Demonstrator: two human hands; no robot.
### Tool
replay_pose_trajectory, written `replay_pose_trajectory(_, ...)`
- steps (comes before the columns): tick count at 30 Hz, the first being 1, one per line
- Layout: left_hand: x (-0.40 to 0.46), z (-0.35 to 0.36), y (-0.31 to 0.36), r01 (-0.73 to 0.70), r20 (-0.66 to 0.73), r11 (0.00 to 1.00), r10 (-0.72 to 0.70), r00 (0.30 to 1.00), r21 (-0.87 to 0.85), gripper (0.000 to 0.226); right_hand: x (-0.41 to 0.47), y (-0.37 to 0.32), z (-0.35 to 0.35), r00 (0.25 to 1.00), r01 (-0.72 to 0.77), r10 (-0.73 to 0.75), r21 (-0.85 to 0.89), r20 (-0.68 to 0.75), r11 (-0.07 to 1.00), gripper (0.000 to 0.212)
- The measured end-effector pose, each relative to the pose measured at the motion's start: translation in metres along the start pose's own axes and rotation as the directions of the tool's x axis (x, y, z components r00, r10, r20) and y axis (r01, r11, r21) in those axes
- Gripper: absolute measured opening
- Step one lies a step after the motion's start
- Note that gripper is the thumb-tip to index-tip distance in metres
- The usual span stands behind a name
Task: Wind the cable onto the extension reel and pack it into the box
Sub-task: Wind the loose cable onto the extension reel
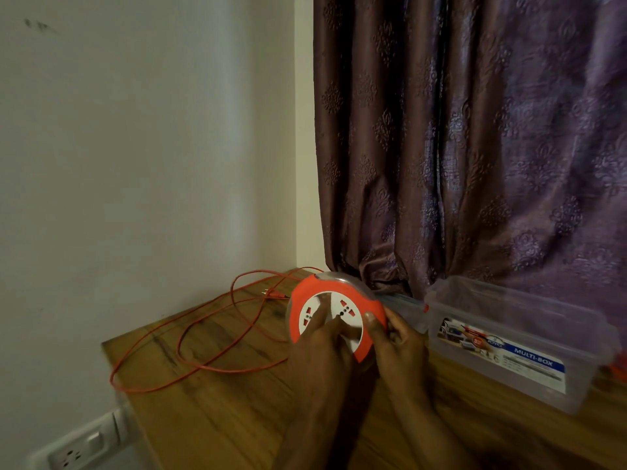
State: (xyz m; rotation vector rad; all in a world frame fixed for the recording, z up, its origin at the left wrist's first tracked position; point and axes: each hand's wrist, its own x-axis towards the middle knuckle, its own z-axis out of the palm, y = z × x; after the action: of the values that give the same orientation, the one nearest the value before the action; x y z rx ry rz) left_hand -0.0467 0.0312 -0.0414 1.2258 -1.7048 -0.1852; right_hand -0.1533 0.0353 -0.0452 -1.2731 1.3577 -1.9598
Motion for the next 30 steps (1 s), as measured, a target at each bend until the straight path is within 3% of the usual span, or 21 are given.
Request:
replay_pose_trajectory(3, 0.001, -0.001, 0.000, -0.031, -0.001, 0.999, 0.031, 1.000, -0.016, 0.024, 0.001, 0.000, -0.002, 1.000, -0.002, 0.002, 0.000, -0.014, 1.000, 0.032)
replay_pose_trajectory(8, 0.000, -0.001, 0.001, 0.007, -0.199, 0.989, -0.036, 0.979, -0.147, 0.031, 0.004, -0.001, -0.007, 0.996, 0.015, -0.014, 0.012, -0.084, 1.000, 0.022)
replay_pose_trajectory(14, -0.003, 0.005, -0.001, 0.108, 0.030, 0.992, -0.106, 0.994, -0.067, 0.055, 0.002, -0.001, -0.005, 0.987, 0.063, -0.066, -0.027, -0.146, 0.998, 0.033)
replay_pose_trajectory(20, 0.001, 0.004, -0.005, 0.120, 0.046, 0.990, -0.124, 0.991, 0.067, 0.061, -0.002, -0.001, 0.001, 0.984, 0.078, -0.086, -0.059, -0.154, 0.995, 0.038)
replay_pose_trajectory(30, -0.003, 0.006, -0.002, 0.118, 0.084, 0.988, -0.127, 0.988, 0.102, 0.067, -0.006, -0.002, 0.005, 0.982, 0.109, -0.121, -0.090, -0.142, 0.990, 0.035)
